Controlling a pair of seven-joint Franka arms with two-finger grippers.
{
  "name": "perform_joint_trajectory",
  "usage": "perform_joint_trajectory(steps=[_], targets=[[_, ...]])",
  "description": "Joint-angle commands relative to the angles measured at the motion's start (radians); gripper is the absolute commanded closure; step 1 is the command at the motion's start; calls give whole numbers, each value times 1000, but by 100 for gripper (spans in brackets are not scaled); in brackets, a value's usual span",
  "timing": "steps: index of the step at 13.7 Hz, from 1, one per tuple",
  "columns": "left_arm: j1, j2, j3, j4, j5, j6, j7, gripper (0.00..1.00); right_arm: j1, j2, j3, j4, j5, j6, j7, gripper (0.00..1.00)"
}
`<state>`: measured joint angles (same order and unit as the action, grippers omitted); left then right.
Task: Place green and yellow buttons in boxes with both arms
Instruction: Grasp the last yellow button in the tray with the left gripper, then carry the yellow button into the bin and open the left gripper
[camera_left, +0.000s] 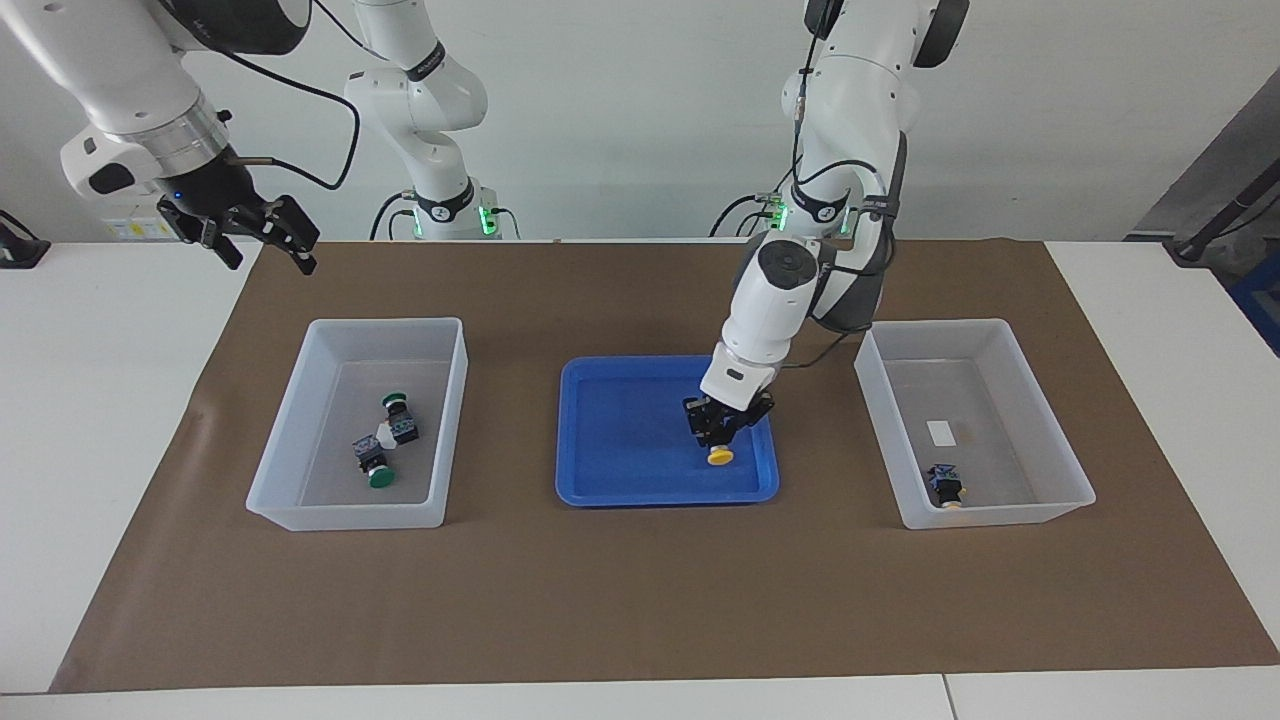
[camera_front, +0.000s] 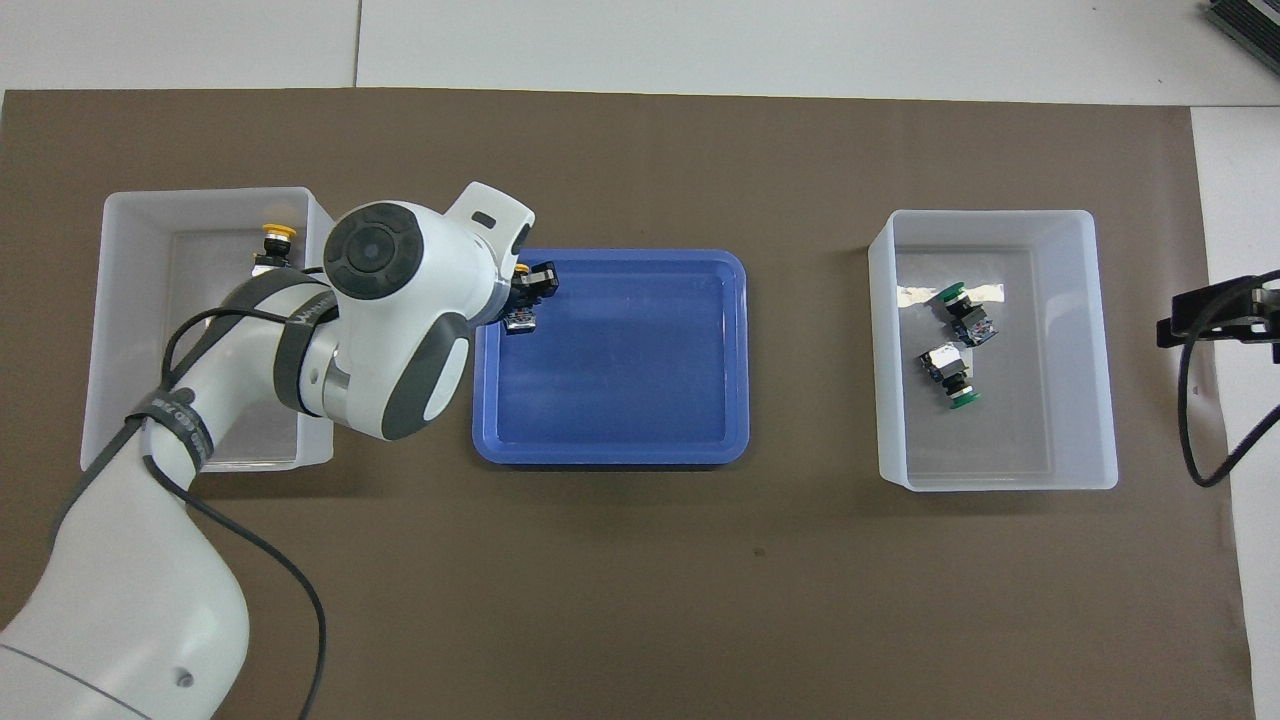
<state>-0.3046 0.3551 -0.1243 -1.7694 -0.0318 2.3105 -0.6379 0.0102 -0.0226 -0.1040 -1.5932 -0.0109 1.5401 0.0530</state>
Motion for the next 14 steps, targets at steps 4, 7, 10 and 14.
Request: perform_joint_trajectory(steps=[4,7,10,14], targets=[[221,-38,-12,139,-3,-250,243,100,16,-17,30,-10,-31,3,-18,0],[329,-41,-12,136,-36,-273,484,100,16,-19,30,-13,-26,-6,-16,0],[413,-48,-8,127,-37,-287,663,100,13,-20,30,-13,-26,-17,-16,0],[478,-60,-3,58,-36,-202,799,100,16,-22,30,-16,-23,-27,-19,0]])
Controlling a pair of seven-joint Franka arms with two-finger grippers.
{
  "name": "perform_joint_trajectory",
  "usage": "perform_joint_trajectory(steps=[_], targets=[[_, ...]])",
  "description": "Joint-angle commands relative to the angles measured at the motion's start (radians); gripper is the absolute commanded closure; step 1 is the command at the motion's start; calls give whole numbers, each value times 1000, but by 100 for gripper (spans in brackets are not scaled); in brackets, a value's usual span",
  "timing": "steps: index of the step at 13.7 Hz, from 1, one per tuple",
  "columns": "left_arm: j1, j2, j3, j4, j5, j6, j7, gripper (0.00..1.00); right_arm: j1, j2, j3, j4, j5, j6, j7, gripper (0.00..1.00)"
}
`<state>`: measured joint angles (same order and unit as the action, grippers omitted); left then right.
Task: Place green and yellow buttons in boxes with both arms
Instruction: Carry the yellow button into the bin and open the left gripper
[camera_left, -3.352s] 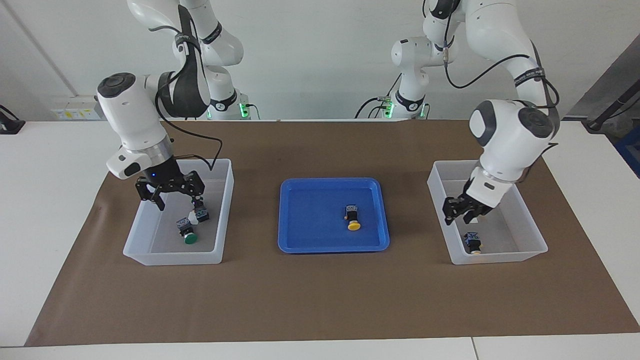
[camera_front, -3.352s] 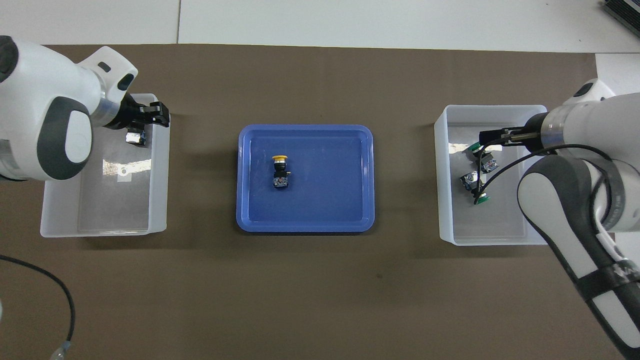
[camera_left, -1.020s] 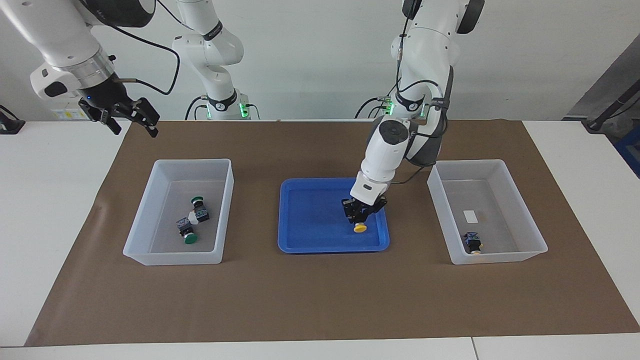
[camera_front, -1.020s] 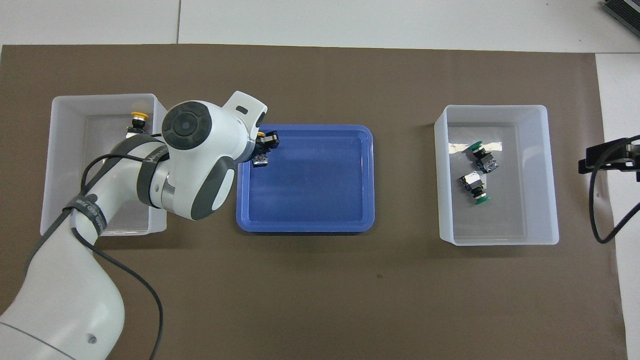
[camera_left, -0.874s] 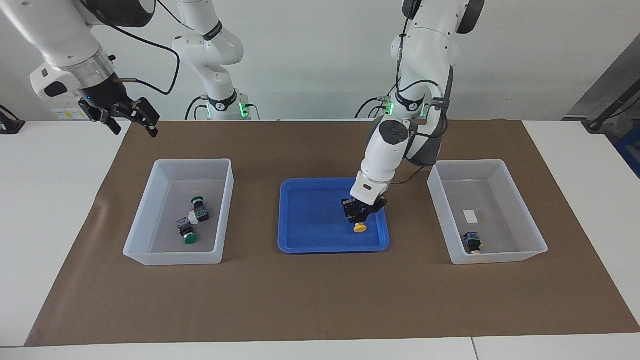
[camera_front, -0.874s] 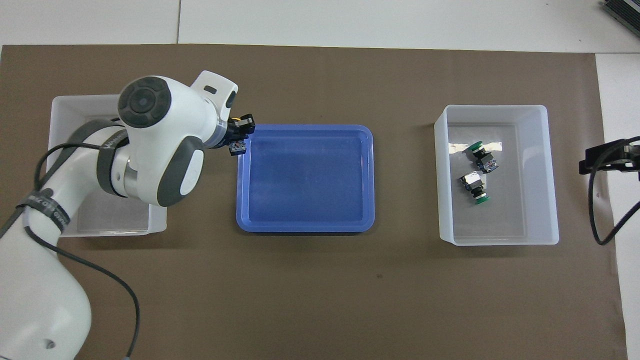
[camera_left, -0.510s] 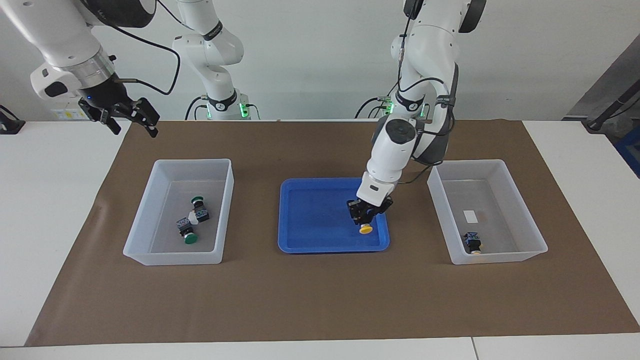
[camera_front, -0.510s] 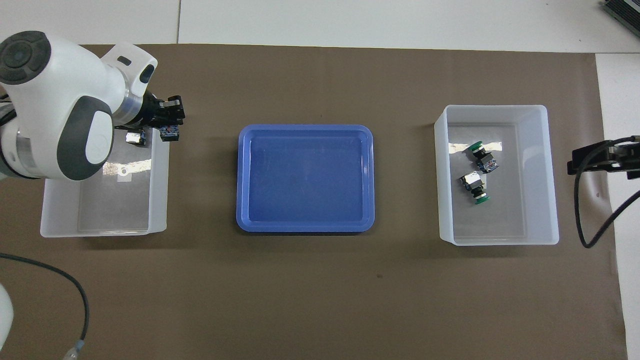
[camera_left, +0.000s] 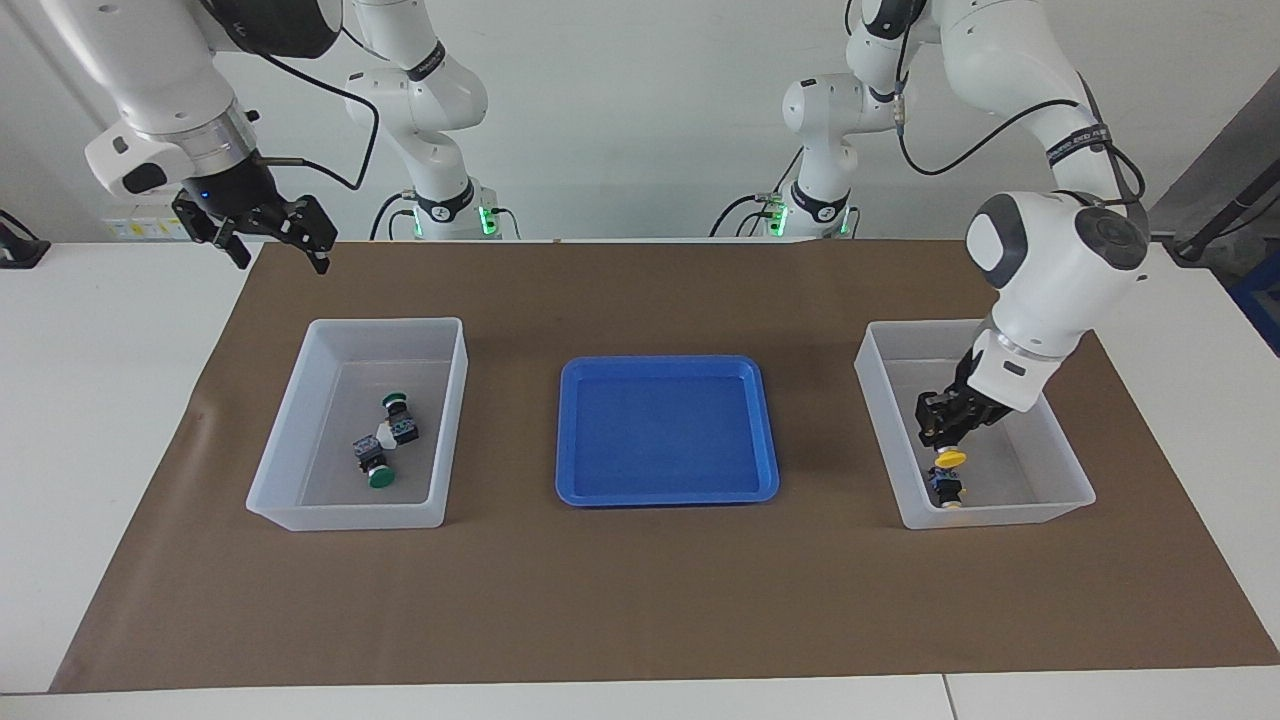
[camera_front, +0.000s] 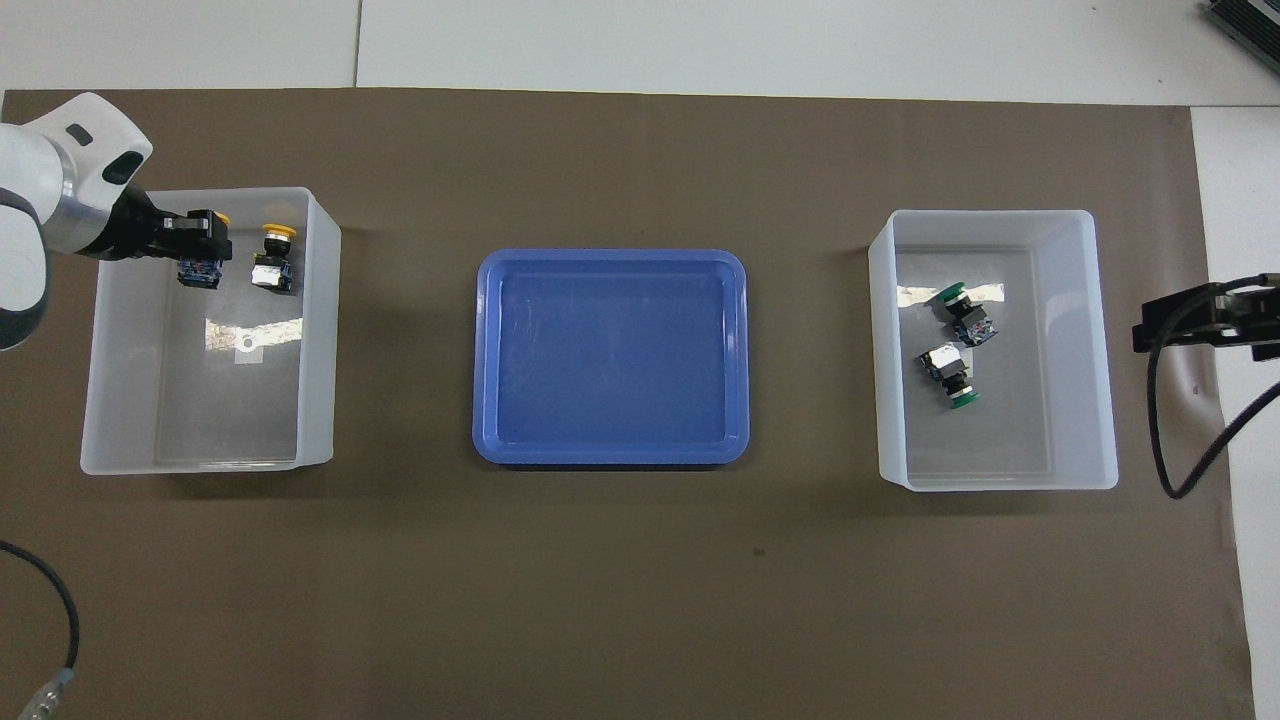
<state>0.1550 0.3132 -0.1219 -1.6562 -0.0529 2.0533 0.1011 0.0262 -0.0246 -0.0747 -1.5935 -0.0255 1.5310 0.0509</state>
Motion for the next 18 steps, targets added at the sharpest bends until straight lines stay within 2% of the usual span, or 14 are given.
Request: perform_joint_trajectory(steps=[1,7,10,15,18], targets=[[30,-20,-4,-89,-13,111,71,100,0,-20,1,-16,7,-23,-11,0],[47,44,-4,-128,-12,277,71,100,-9,-23,1,-23,10,-22,-19,0],[46,61,-5,-187,-12,391,68,100,-12,-26,1,-26,10,-14,-17,0],[38,107,-4,-186,-12,467,60,100,-8,-29,1,-34,10,-14,-34,0],[34,110,-5,-188,-12,481,57,100,-3,-29,1,-34,4,-8,-129,0]])
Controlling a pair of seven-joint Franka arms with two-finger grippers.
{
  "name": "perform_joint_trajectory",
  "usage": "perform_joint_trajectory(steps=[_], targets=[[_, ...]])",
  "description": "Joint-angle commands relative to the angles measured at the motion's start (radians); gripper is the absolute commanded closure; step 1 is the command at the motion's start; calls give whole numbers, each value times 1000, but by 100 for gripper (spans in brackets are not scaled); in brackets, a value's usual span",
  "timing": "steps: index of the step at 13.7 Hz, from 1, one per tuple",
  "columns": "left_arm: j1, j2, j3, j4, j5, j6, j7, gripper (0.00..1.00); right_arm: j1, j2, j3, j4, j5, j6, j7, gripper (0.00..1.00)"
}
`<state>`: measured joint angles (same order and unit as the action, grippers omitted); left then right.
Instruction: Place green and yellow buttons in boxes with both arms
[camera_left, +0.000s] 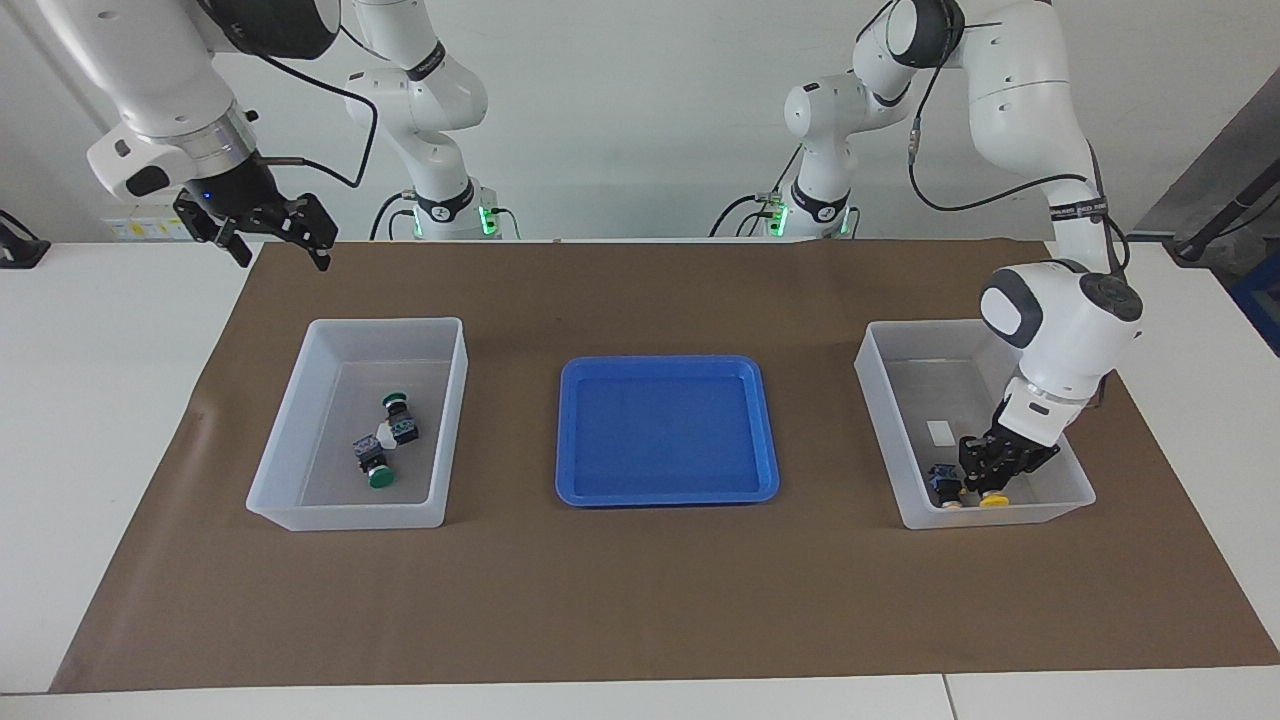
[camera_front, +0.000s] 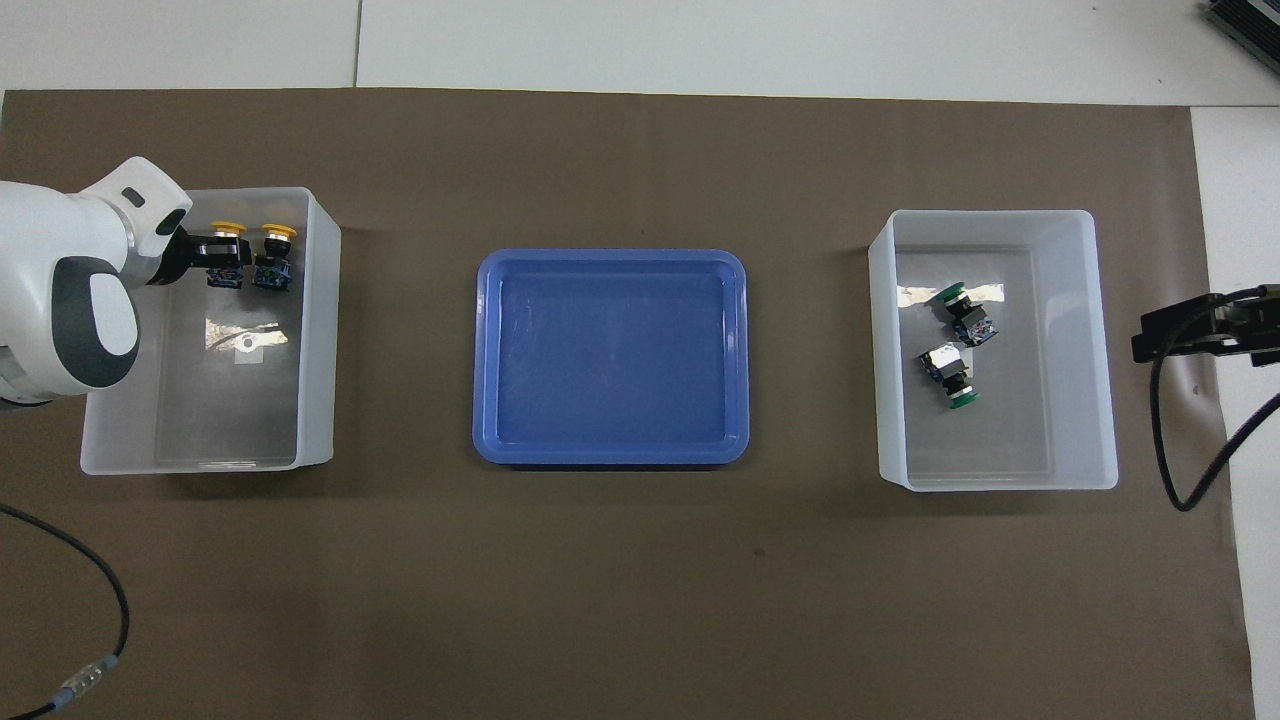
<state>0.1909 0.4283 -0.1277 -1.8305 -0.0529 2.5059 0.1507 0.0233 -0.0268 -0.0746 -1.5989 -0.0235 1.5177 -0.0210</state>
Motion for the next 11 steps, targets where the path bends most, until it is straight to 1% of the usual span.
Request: perform_joint_trajectory(steps=[1,2,3,4,6,7,9,10,11], targets=[[-5,-5,0,-13,-13,28,6,100,3,-27,1,-32,-9,18,-57,0],[-7,-5,0,-13,-12,27,6,78,3,-28,1,-38,-10,38,-59,0],[-7,-5,2,-13,-11,25,6,51,3,-28,1,-38,-9,41,-62,0],[-5,-5,2,-12,-11,24,7,34,3,-30,1,-38,-7,39,-60,0],[-5,-5,0,-12,-11,21,9,20,7,-30,2,-38,-3,38,-56,0],[-5,-5,0,-10,-11,21,7,17,6,-30,2,-38,-3,39,-54,0],[-7,-5,0,-3,-11,5,7,17,6,-30,1,-38,-3,41,-53,0],[-8,-5,0,8,-11,-22,6,17,7,-30,2,-38,-3,41,-53,0],[-10,-5,0,46,-11,-73,6,17,7,-30,2,-38,-3,41,-53,0]])
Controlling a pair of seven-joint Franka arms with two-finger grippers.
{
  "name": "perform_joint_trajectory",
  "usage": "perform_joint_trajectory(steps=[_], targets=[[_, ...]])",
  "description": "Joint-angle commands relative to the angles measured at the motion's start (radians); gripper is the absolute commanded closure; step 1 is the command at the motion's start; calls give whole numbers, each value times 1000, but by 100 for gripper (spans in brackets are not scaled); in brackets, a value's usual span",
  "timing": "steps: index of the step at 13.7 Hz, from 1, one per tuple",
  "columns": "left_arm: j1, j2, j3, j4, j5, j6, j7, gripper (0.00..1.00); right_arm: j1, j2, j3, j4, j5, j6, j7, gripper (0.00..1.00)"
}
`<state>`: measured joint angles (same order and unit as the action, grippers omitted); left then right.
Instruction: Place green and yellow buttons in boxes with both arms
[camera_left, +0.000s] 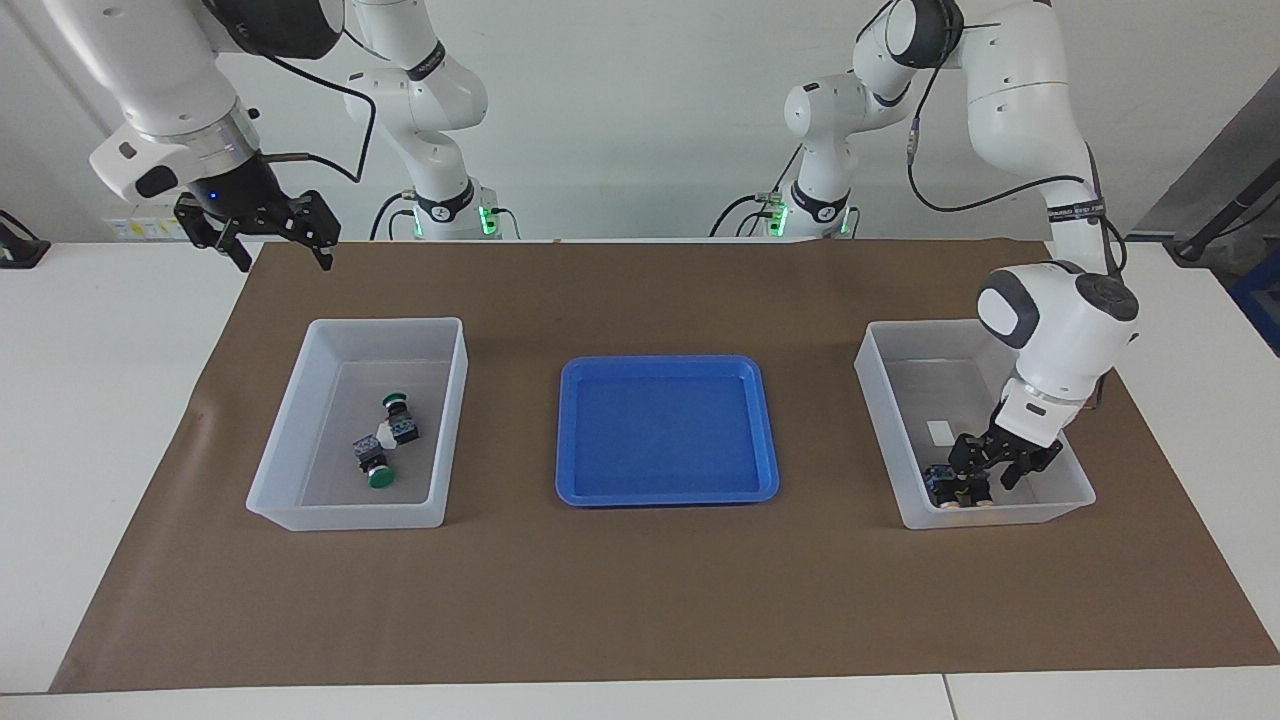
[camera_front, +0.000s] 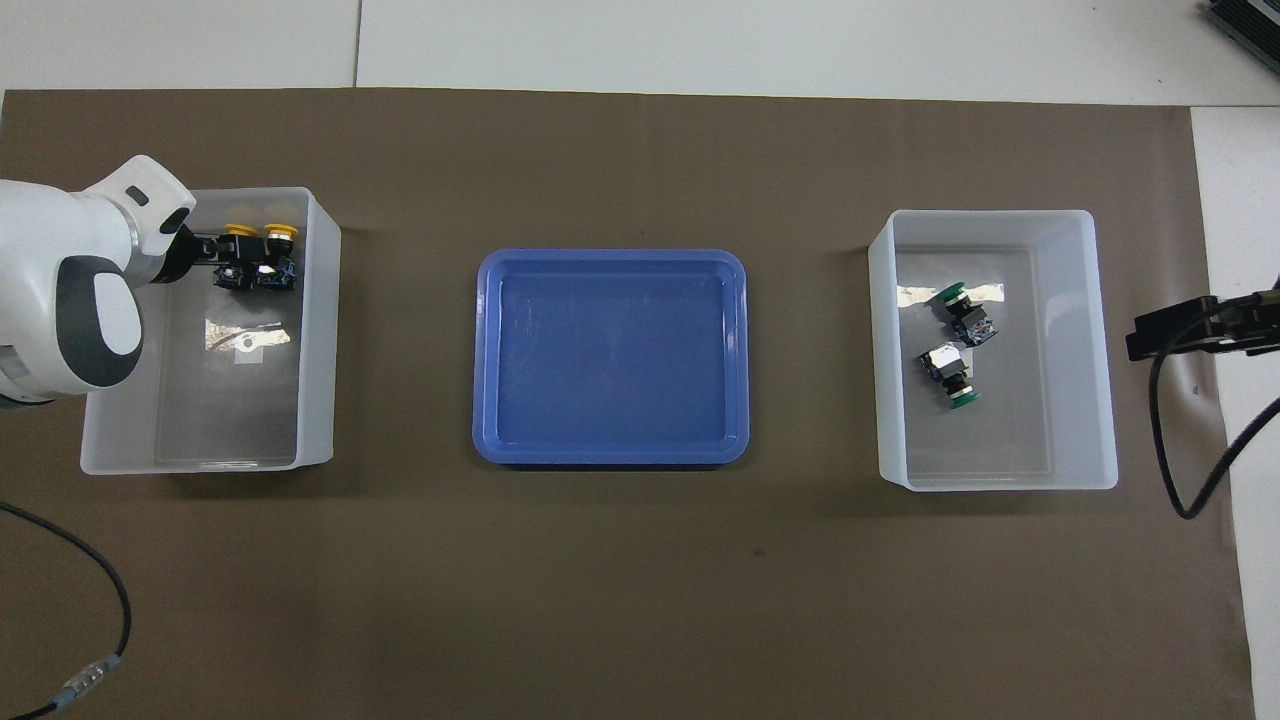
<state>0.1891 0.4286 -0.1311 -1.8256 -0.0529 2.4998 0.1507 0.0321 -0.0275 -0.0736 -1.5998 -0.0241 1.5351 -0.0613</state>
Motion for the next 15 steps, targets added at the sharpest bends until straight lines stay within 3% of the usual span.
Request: perform_joint_trajectory(steps=[1,6,13,15], targets=[[-10,-7,4,89,-11,-144,4,17,-1,-29,2,-37,-2,23,-12,0],[-29,-60,-5,256,-7,-474,-88,17,-1,-29,0,-37,-2,23,-9,0],[-97,-163,-5,388,28,-856,-183,16,-1,-29,0,-38,0,22,-9,0],[-118,-233,-7,390,33,-930,-191,14,-3,-29,2,-39,-2,22,-9,0]])
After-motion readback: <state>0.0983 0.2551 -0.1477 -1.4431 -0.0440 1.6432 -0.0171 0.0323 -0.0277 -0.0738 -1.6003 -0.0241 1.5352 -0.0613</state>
